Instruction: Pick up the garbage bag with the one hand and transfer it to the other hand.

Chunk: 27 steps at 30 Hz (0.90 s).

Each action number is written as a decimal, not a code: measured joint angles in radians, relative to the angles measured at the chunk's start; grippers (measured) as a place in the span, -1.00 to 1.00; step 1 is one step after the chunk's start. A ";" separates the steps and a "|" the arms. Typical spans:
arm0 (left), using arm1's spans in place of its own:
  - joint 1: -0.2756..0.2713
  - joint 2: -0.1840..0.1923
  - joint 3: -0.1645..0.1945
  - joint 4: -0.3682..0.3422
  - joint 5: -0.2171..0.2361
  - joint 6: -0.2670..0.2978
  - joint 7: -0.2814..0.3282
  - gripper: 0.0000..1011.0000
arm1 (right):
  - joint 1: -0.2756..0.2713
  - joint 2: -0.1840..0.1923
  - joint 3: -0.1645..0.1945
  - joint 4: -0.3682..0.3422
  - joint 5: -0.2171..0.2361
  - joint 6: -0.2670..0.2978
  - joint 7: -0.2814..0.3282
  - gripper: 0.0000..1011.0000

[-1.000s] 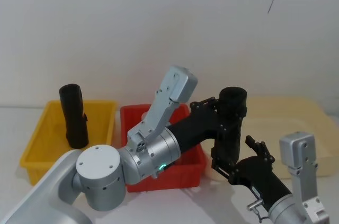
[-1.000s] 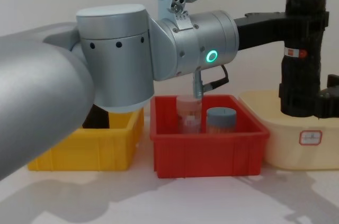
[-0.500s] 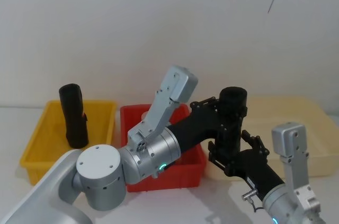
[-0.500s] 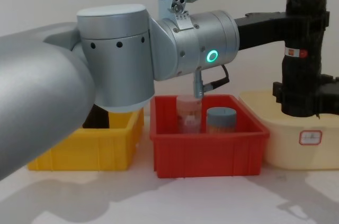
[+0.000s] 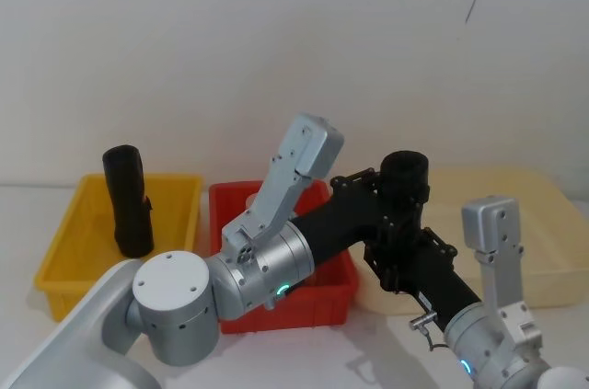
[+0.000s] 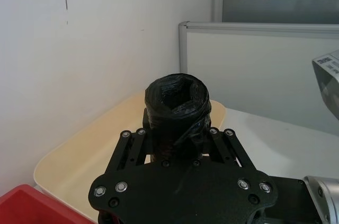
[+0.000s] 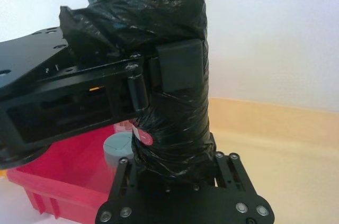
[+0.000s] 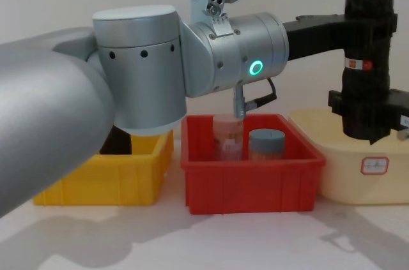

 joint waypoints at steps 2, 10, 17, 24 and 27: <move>0.000 0.000 0.000 0.000 0.000 0.000 0.000 -0.12 | 0.003 -0.002 0.000 0.002 0.000 0.000 0.001 0.08; 0.000 0.000 0.000 0.000 0.000 0.000 0.000 0.17 | 0.014 -0.010 0.004 0.006 -0.006 0.001 0.007 0.00; 0.000 0.000 0.000 0.000 0.000 0.000 0.000 0.59 | 0.019 -0.015 0.013 0.006 -0.009 0.003 0.009 0.00; 0.000 0.000 0.000 0.000 0.000 0.000 0.000 0.96 | 0.026 -0.017 0.035 0.009 -0.008 0.011 0.010 0.00; 0.000 0.000 0.000 0.000 0.000 0.000 0.000 0.98 | 0.031 -0.018 0.046 0.015 -0.006 0.016 0.009 0.00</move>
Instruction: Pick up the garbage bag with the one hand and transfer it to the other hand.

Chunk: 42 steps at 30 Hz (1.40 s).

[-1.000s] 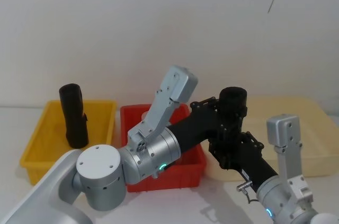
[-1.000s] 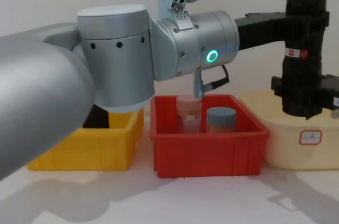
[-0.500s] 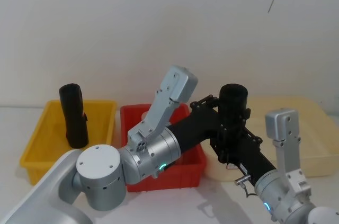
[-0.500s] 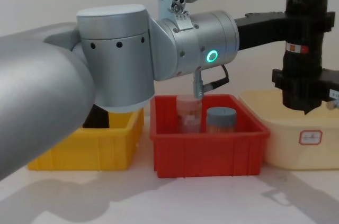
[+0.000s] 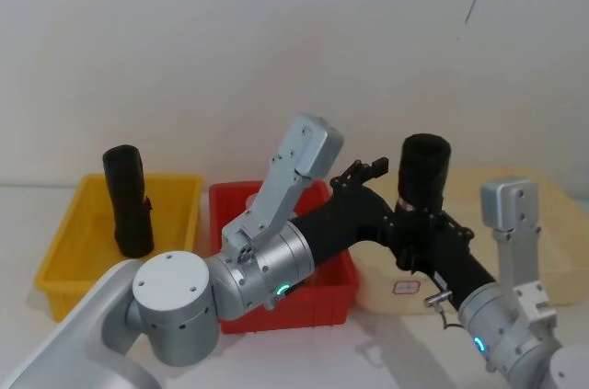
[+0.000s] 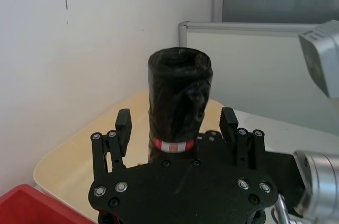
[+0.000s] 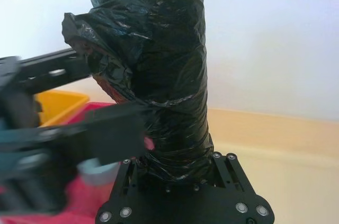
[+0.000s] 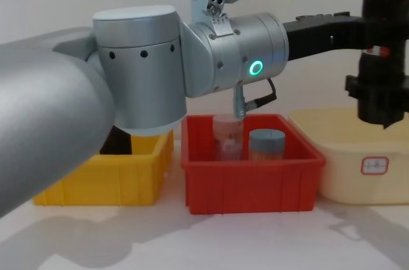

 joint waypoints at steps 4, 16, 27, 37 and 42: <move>0.000 0.000 0.000 0.000 0.000 0.000 0.000 0.98 | 0.020 0.002 0.025 0.023 0.007 0.018 -0.004 0.00; 0.000 0.000 0.000 0.000 0.000 0.000 0.000 0.98 | 0.143 0.022 0.082 0.178 0.007 0.084 -0.027 0.00; 0.002 0.003 0.000 -0.003 0.000 -0.001 0.002 0.98 | 0.301 0.036 0.099 0.383 -0.039 0.119 -0.065 0.48; 0.040 0.033 -0.018 -0.056 0.013 -0.005 0.053 0.98 | 0.336 0.042 0.098 0.401 -0.083 0.115 -0.106 0.97; 0.072 0.054 -0.033 -0.098 0.032 -0.001 0.098 0.98 | 0.332 0.043 0.088 0.353 -0.105 0.100 -0.115 0.98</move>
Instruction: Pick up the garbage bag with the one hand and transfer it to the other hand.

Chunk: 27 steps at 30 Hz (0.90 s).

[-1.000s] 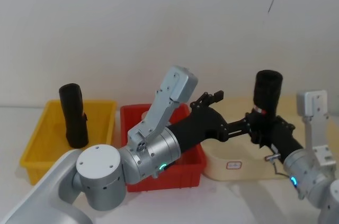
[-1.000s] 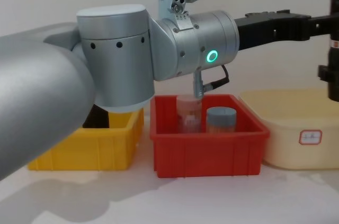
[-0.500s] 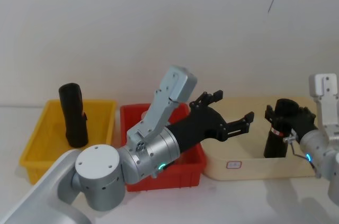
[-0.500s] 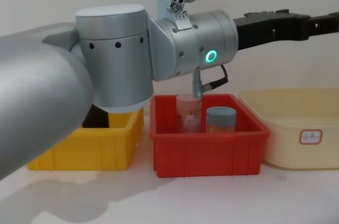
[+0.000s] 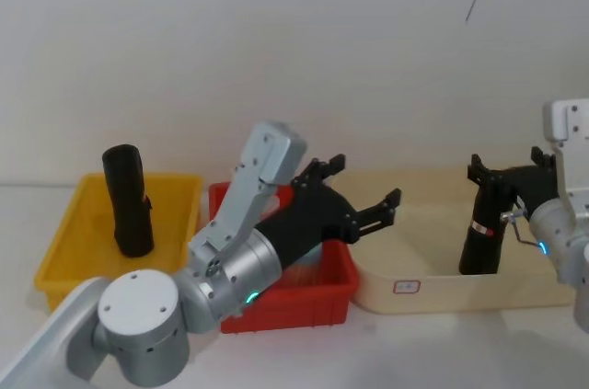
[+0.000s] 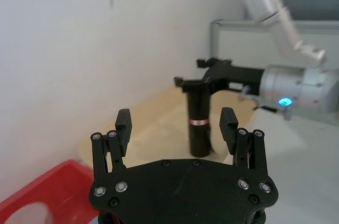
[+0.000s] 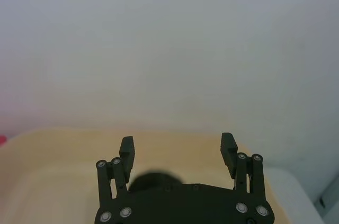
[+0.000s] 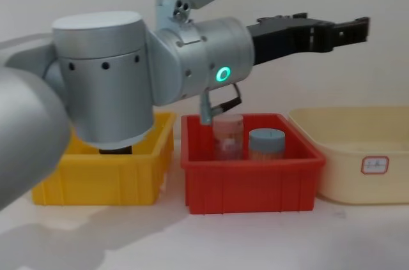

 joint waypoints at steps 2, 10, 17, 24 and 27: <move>0.013 0.008 -0.007 -0.017 0.011 0.004 0.023 0.98 | -0.003 0.000 -0.003 -0.015 -0.005 -0.004 0.000 0.98; 0.062 0.034 -0.033 -0.080 0.050 0.021 0.102 0.98 | -0.024 -0.007 -0.033 -0.108 -0.023 -0.028 0.018 0.98; 0.104 0.052 -0.058 -0.132 0.094 0.045 0.185 0.98 | -0.044 -0.018 -0.060 -0.182 -0.025 -0.036 0.053 0.98; 0.143 0.066 -0.083 -0.179 0.138 0.071 0.264 0.98 | -0.071 -0.031 -0.092 -0.244 -0.015 -0.028 0.101 0.98; 0.159 0.070 -0.093 -0.196 0.160 0.086 0.301 0.98 | -0.085 -0.036 -0.108 -0.264 -0.008 -0.017 0.123 0.98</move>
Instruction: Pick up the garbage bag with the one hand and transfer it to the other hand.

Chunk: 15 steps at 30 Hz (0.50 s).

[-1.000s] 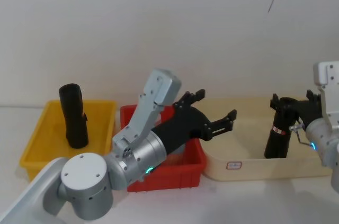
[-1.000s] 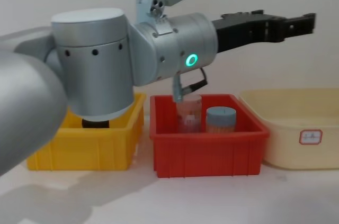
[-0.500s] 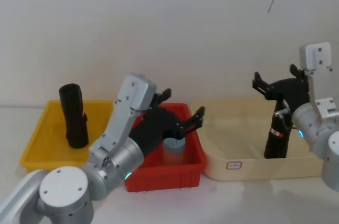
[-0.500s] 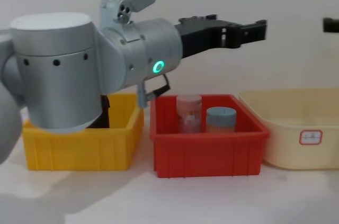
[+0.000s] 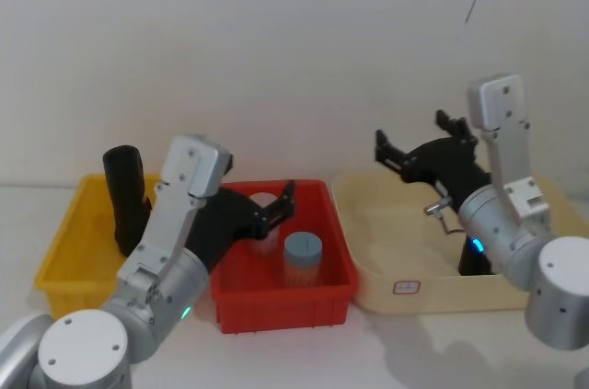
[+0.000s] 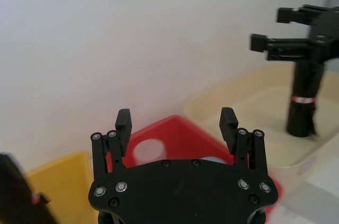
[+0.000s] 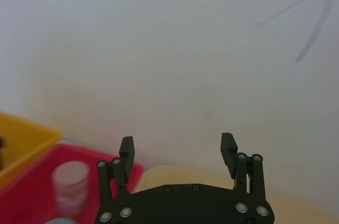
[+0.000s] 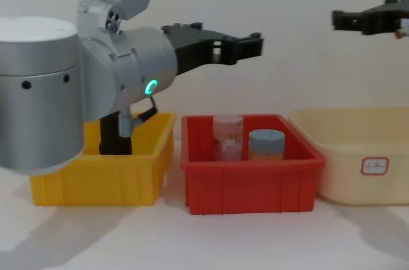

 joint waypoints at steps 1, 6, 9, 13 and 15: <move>0.002 0.001 -0.002 -0.004 0.005 0.004 0.008 0.98 | -0.004 -0.001 -0.004 -0.005 0.002 0.003 0.005 0.98; 0.026 0.007 -0.017 -0.029 0.046 0.032 0.070 0.98 | -0.031 -0.011 -0.029 -0.028 0.013 0.023 0.039 0.98; 0.041 0.010 -0.027 -0.044 0.079 0.055 0.115 0.98 | -0.044 -0.016 -0.042 -0.034 0.018 0.034 0.057 0.98; 0.052 0.014 -0.035 -0.057 0.109 0.079 0.153 0.98 | -0.063 -0.019 -0.060 -0.036 0.025 0.049 0.083 0.98; 0.056 0.016 -0.038 -0.061 0.119 0.087 0.165 0.98 | -0.068 -0.020 -0.067 -0.035 0.027 0.052 0.091 0.98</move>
